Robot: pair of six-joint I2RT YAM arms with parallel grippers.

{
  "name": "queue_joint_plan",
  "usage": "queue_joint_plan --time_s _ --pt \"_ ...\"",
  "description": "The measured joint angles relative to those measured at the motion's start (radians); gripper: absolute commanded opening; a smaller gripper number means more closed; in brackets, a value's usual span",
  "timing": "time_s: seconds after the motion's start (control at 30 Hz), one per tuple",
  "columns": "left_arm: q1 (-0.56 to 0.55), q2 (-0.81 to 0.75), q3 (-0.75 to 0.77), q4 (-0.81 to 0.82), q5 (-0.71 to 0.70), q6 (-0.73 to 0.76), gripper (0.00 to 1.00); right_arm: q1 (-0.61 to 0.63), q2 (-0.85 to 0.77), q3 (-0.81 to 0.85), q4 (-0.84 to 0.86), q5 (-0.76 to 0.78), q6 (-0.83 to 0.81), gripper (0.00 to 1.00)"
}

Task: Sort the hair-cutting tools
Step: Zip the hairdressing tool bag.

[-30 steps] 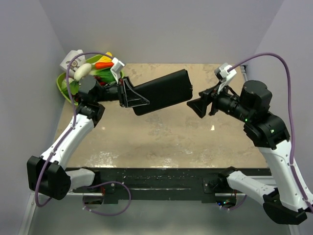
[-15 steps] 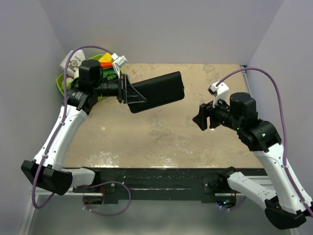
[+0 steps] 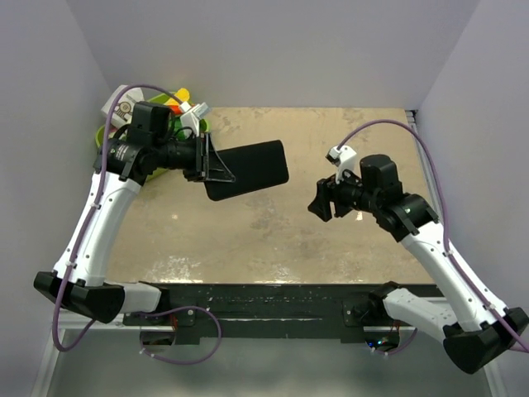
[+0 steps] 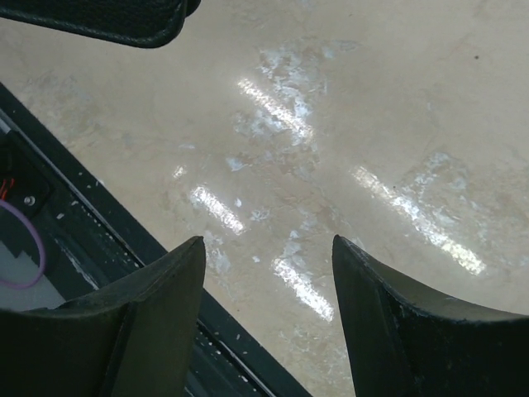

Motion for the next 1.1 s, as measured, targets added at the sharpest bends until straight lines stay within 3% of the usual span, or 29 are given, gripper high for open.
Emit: queue_joint_plan --time_s 0.43,0.87,1.1 --pt "0.0 0.046 0.109 -0.279 -0.03 0.0 0.0 0.041 0.11 -0.031 0.155 -0.184 -0.058 0.59" --pt "0.0 0.054 0.109 -0.312 -0.017 0.012 0.0 0.052 0.217 -0.087 0.37 -0.195 -0.092 0.58" --pt "0.0 0.054 0.109 -0.312 -0.005 0.027 0.0 0.074 0.299 -0.087 0.43 -0.274 -0.118 0.57"
